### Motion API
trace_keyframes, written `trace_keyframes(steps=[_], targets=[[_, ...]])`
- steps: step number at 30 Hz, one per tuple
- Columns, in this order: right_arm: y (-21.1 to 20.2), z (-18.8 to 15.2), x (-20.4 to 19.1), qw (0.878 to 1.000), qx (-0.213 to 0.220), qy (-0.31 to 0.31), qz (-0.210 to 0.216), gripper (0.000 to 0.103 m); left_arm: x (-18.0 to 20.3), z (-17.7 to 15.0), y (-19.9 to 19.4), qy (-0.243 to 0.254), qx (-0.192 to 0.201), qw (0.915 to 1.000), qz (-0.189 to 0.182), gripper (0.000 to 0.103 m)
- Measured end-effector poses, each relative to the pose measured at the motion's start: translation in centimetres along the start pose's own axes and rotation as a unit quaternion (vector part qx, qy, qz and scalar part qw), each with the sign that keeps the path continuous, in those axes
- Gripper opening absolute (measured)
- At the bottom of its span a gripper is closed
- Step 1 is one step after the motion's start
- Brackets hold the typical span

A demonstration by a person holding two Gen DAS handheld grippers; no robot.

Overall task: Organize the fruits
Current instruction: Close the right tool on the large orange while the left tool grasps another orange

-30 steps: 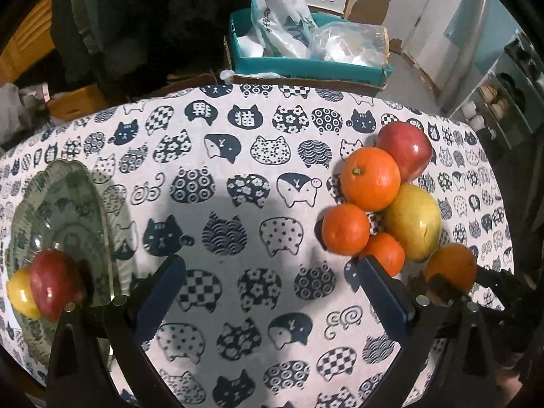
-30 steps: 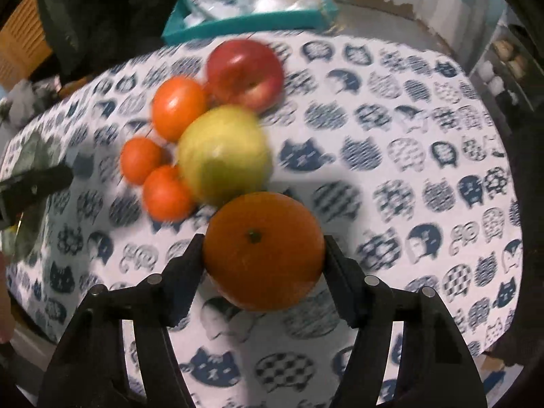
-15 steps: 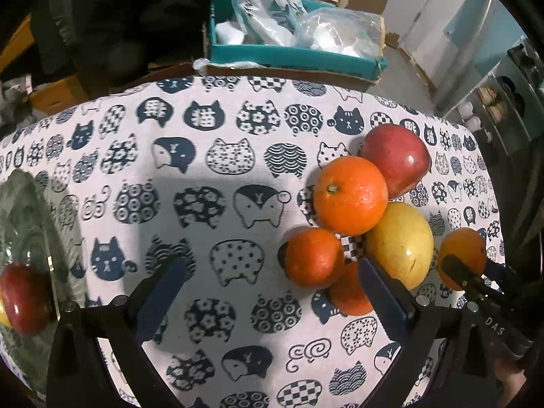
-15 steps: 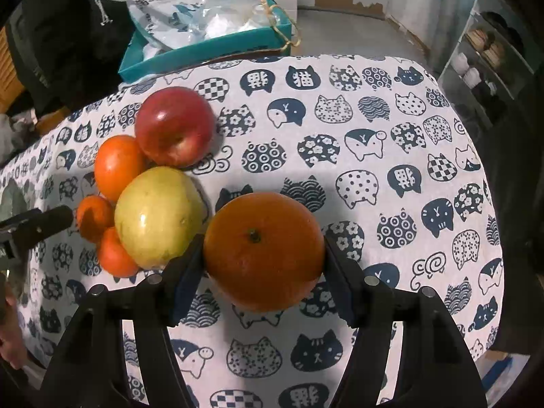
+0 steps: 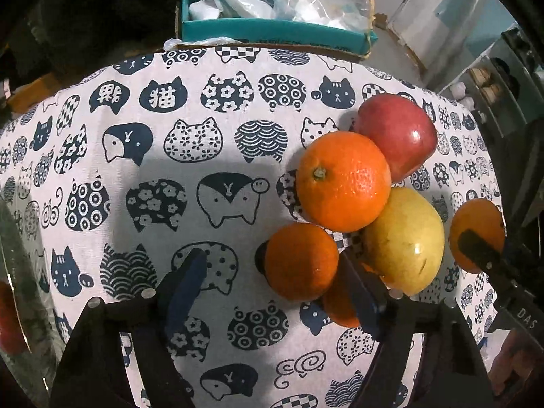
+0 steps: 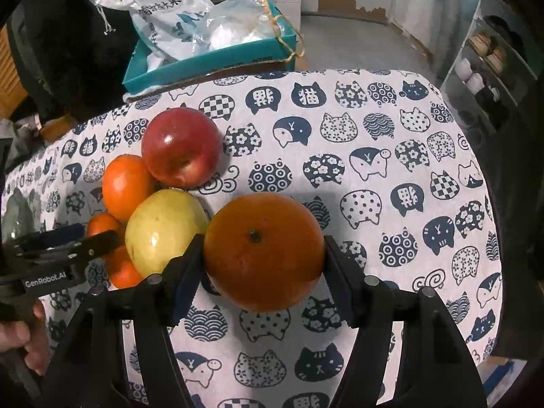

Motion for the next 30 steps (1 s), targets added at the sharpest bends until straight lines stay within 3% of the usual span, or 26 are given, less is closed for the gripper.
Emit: trace_keyframes(steps=[4, 6, 16, 30], targets=[[0.1, 0.1, -0.1, 1.000, 0.000, -0.002, -0.001, 0.067, 0.8, 0.3, -0.1, 0.017, 0.003, 0.9997, -0.019, 0.060], [0.1, 0.1, -0.2, 1.000, 0.000, -0.003, -0.003, 0.067, 1.5, 0.4, -0.3, 0.027, 0.005, 0.9993, -0.026, 0.044], [-0.9, 0.4, -1.8, 1.000, 0.016, -0.024, -0.004, 0.067, 2.5, -0.2, -2.8, 0.071, 0.033, 0.9968, 0.020, 0.043], [-5.1, 1.1, -4.9, 0.997, 0.062, -0.055, 0.003, 0.066, 1.2, -0.5, -9.6, 0.069, 0.096, 0.9920, 0.044, 0.042]])
Point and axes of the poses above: each gripper's, at about its wrist camera, not at the fingertips, and y roughly the way its jaws point, x to its right, z to its top, the point moved 4 cm from there along y, roughly the way its jaws point, and after that the axes turned 6 degrees about y, right-handed, at the moved point
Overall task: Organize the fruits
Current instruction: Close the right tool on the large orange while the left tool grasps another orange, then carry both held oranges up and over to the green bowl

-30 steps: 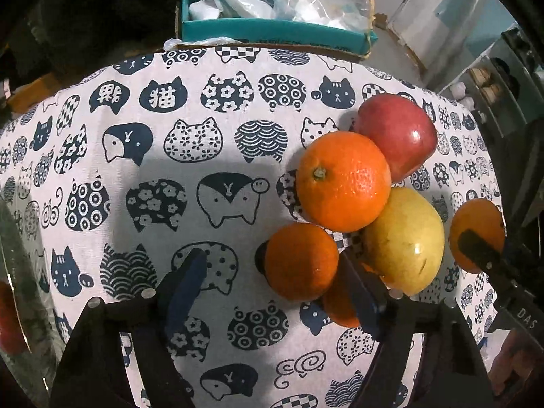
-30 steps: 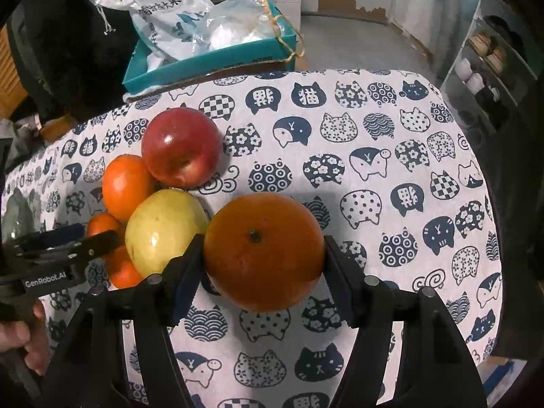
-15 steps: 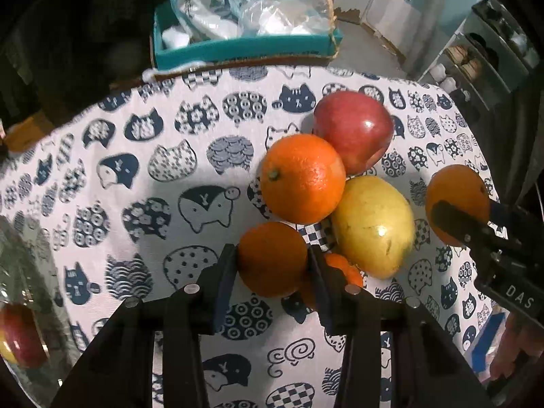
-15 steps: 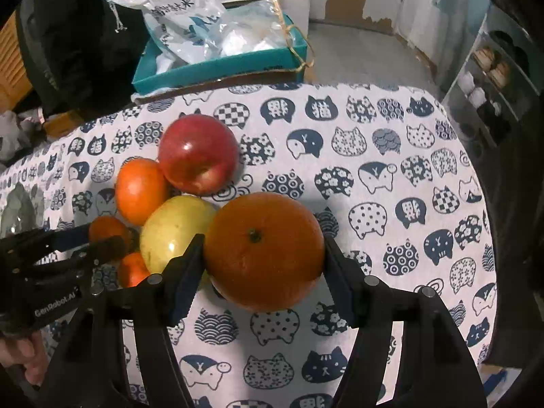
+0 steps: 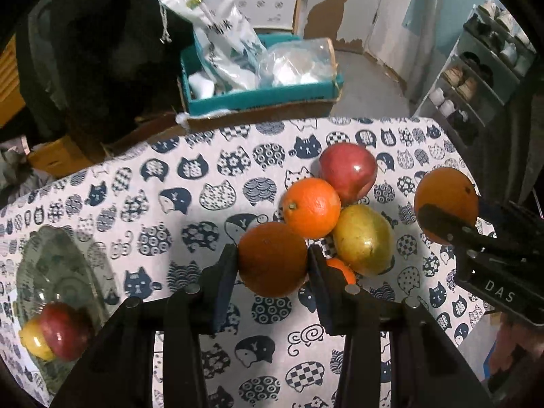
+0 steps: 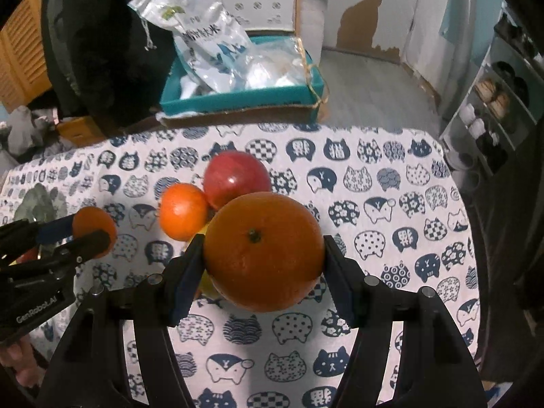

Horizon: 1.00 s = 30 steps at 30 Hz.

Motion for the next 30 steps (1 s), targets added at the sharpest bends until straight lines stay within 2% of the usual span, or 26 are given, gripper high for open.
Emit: trace_keyframes(steps=[14, 30], targets=[[-4.7, 1.5, -3.7, 0.999, 0.045, -0.025, 0.019, 0.066, -2.5, 0.1, -6.0, -0.016, 0.050, 0.9985, 0.015, 0.042], [-9.5, 2.3, -9.9, 0.992, 0.085, -0.076, 0.060, 0.066, -7.2, -1.7, -12.0, -0.052, 0.090, 0.9942, 0.030, 0.042]])
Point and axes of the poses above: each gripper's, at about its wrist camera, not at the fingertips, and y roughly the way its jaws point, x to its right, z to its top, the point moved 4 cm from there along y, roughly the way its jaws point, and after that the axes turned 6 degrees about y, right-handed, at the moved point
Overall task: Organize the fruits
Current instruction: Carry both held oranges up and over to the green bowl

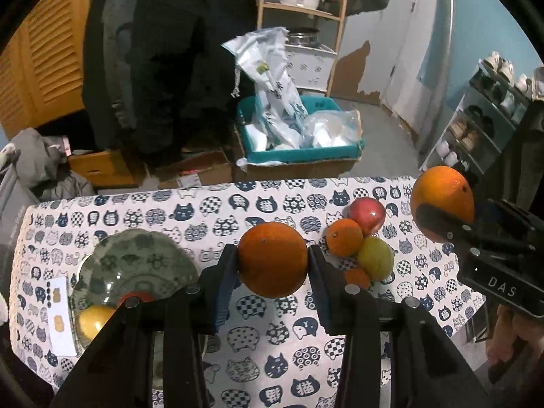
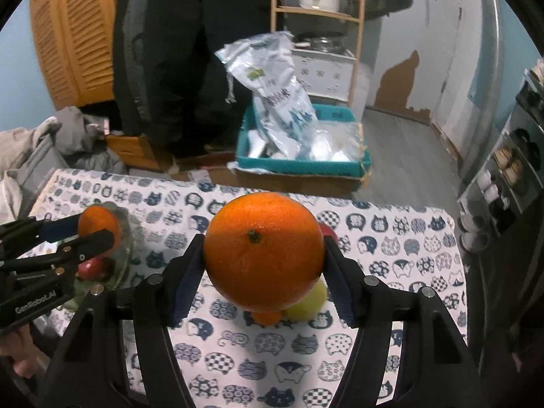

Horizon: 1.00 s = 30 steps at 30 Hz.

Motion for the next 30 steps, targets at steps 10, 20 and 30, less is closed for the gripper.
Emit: trace_keyframes(steps=[10, 20, 30], targets=[[-1.1, 0.9, -4.8, 0.999, 0.012, -0.031, 0.030, 0.066, -3.7, -0.9, -3.0, -0.021, 0.019, 0.9994, 0.019, 0.042], [-0.4, 1.5, -9.7, 0.997, 0.006, -0.054, 0.059, 0.066, -7.9, -2.5, -4.9, -0.046, 0.024, 0.9978, 0.041, 0.042], [1.2, 1.6, -15.2, 0.993, -0.015, -0.070, 0.096, 0.066, -12.7, -4.8, -5.3, -0.083, 0.013, 0.9944, 0.065, 0.042]])
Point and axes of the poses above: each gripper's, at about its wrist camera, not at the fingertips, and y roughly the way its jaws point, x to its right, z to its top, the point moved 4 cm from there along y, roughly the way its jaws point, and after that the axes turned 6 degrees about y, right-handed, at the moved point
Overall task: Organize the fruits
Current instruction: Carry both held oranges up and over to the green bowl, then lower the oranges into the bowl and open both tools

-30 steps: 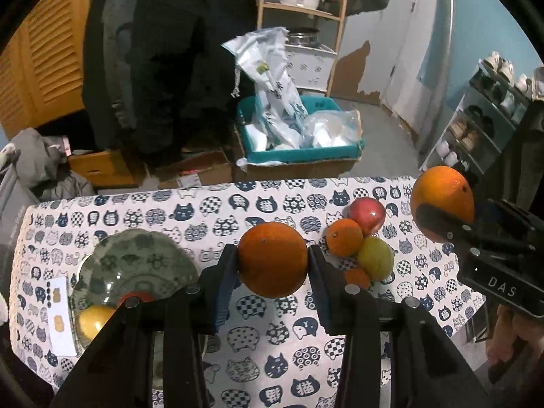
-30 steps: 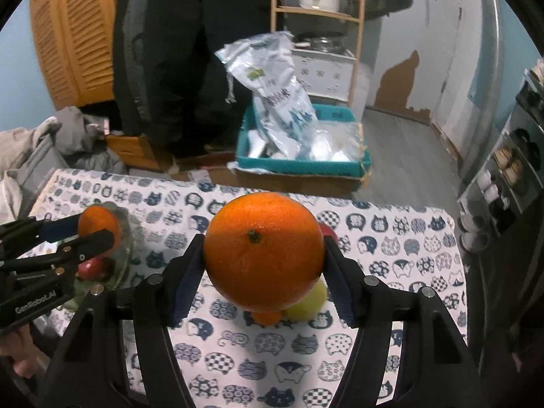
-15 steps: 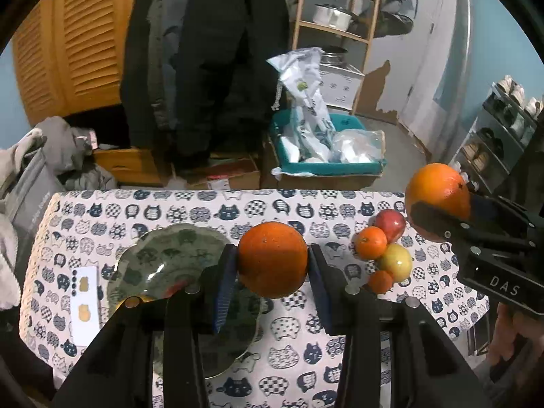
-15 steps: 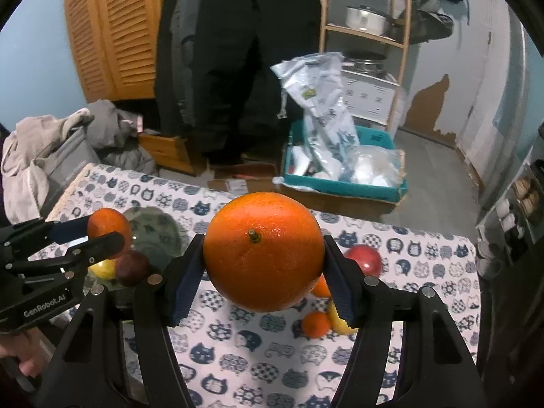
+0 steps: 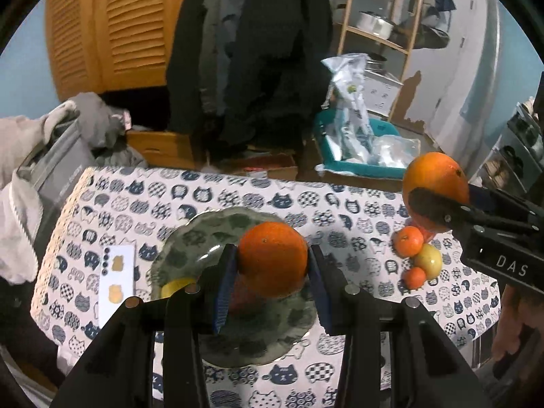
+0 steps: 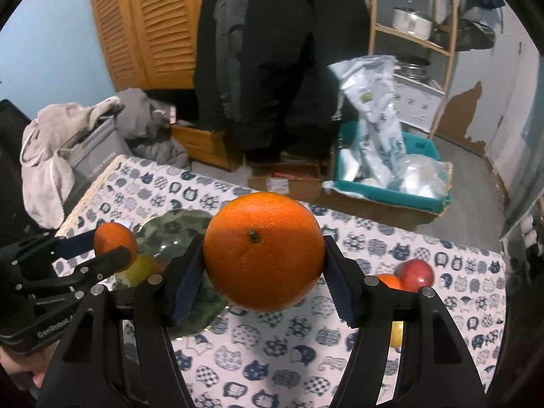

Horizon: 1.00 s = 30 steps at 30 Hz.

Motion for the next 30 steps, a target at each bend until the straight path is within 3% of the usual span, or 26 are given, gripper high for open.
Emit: trace_keyframes(steps=[15, 30], targets=[[7.1, -2.8, -5.0, 0.995, -0.089, -0.011, 0.045, 0.066, -5.1, -4.5, 4.1, -0.035, -0.072, 0.9965, 0.023, 0.042], [13.5, -8.2, -5.6, 0.980, -0.190, -0.008, 0.061, 0.066, -5.7, -8.8, 8.9, -0.048, -0.156, 0.9865, 0.009, 0.043]])
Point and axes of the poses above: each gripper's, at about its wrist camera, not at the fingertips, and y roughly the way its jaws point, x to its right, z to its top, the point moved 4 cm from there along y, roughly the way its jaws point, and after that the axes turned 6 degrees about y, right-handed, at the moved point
